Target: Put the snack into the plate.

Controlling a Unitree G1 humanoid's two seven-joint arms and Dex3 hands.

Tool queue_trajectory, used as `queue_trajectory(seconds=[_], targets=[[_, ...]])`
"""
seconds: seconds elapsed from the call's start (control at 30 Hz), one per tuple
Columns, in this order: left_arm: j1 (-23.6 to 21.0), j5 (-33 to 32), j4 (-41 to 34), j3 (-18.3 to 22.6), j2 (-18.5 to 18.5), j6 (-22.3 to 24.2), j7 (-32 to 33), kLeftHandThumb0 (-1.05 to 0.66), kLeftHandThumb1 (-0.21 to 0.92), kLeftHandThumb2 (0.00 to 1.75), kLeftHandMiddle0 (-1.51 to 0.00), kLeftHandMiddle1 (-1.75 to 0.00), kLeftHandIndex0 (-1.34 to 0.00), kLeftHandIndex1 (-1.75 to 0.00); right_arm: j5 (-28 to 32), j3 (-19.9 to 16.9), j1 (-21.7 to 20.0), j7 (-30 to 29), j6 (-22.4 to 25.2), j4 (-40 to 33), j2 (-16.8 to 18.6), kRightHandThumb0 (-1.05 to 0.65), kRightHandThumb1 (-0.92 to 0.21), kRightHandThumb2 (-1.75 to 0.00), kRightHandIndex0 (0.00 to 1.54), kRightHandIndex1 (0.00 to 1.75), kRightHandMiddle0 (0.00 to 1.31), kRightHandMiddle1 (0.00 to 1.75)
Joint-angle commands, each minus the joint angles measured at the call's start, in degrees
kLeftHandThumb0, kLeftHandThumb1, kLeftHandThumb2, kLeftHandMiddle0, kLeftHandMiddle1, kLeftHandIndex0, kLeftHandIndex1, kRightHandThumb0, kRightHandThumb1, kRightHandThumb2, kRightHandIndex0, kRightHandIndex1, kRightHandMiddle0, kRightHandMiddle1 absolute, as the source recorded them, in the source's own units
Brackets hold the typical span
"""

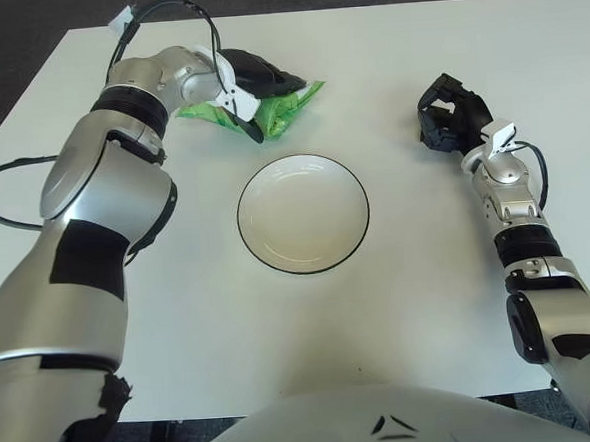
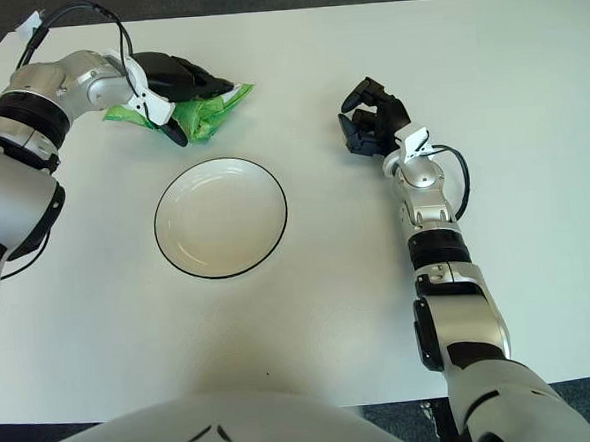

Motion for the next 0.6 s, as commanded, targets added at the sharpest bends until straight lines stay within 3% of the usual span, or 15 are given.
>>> queue_trajectory(seconds=[0.0, 0.17, 0.3, 0.33, 0.37, 0.4, 0.43, 0.5, 0.53, 0.57], targets=[[4.3, -9.7, 2.2, 8.7, -1.4, 11.4, -18.4, -0.94, 0.91, 0.06, -0.26, 0.0, -0.14, -0.01, -3.5, 3.8, 8.6, 3.7, 7.2, 4.6, 0.5, -0.4, -0.63, -0.89, 0.8, 1.75, 0.39, 1.74], [4.9, -8.8, 1.1, 8.1, -2.2, 20.8, -16.3, -0.9, 0.87, 0.02, -0.28, -0.01, -0.15, -0.01, -3.4, 3.9, 8.7, 4.2, 7.2, 4.4, 0.3, -0.4, -0.64, -0.89, 0.8, 1.75, 0.39, 1.73], [6.6, -8.1, 0.1, 7.6, -2.4, 23.1, -13.5, -0.79, 0.8, 0.0, -0.37, -0.03, -0.14, -0.01, -3.4, 4.1, 8.7, 4.6, 6.9, 4.5, 0.1, -0.4, -0.63, -0.88, 0.81, 1.75, 0.4, 1.73], [7.7, -8.0, -0.1, 7.7, -2.2, 23.0, -11.3, -0.71, 0.78, 0.0, -0.53, -0.08, -0.16, -0.01, -3.3, 4.1, 8.6, 4.7, 6.7, 4.6, 0.0, -0.4, -0.63, -0.88, 0.81, 1.75, 0.4, 1.73], [8.5, -8.0, -0.4, 7.8, -2.1, 22.9, -9.8, -0.67, 0.77, 0.0, -0.6, -0.13, -0.17, -0.01, -3.2, 4.1, 8.6, 4.8, 6.6, 4.7, 0.0, -0.4, -0.63, -0.89, 0.81, 1.75, 0.4, 1.73], [9.4, -8.0, -0.6, 8.0, -1.9, 22.6, -7.5, -0.62, 0.76, 0.0, -0.68, -0.25, -0.18, -0.01, -3.2, 4.1, 8.6, 5.0, 6.5, 4.7, -0.1, -0.4, -0.63, -0.89, 0.81, 1.75, 0.4, 1.73], [10.0, -8.0, -0.7, 8.1, -1.8, 22.4, -6.1, -0.53, 0.75, 0.01, -0.68, -0.56, -0.2, -0.01, -3.1, 4.2, 8.6, 5.1, 6.5, 4.7, -0.1, -0.4, -0.63, -0.89, 0.81, 1.75, 0.4, 1.73], [10.9, -8.0, -0.9, 8.3, -1.6, 22.3, -3.6, -0.45, 0.75, 0.01, -0.66, -0.88, -0.22, -0.01, -3.0, 4.2, 8.6, 5.2, 6.5, 4.7, -0.2, -0.4, -0.63, -0.89, 0.81, 1.75, 0.39, 1.73], [11.4, -8.2, -1.0, 8.7, -1.6, 22.0, -2.3, -0.15, 0.77, 0.06, -0.72, -0.95, -0.23, -0.01, -2.9, 4.2, 8.6, 5.4, 6.5, 4.7, -0.2, -0.4, -0.63, -0.89, 0.81, 1.75, 0.39, 1.73], [11.8, -8.4, -1.0, 9.0, -1.5, 21.8, -1.3, -0.04, 0.78, 0.08, -0.73, -0.99, -0.26, -0.02, -2.8, 4.2, 8.6, 5.6, 6.4, 4.6, -0.3, -0.4, -0.63, -0.89, 0.81, 1.75, 0.39, 1.73]])
